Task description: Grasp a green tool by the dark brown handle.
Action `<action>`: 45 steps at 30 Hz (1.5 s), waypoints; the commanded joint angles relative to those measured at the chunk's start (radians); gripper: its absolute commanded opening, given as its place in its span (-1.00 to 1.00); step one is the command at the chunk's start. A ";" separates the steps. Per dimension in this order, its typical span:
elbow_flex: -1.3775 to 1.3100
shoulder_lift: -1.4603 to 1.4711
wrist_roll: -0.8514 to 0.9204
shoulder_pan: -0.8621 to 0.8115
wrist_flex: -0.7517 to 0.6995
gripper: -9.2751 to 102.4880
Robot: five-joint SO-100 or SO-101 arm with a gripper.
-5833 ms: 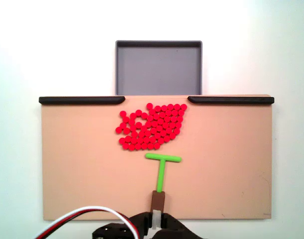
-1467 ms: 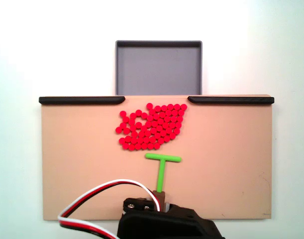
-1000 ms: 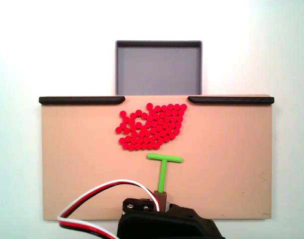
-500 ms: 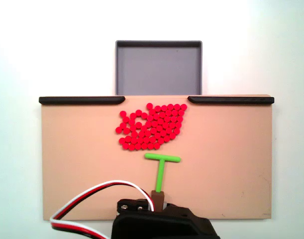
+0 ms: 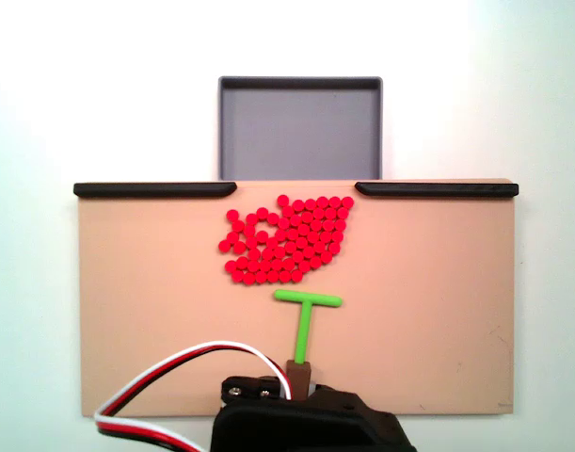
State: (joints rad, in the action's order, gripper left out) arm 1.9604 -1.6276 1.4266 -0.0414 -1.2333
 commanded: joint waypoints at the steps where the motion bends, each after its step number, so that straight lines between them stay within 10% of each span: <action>1: -0.020 -0.018 0.003 0.003 -0.002 -0.84; 45: -0.232 -0.098 0.064 -0.031 -0.235 -0.84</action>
State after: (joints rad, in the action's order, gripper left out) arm 1.7579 -1.7242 1.4956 -0.0706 -1.4757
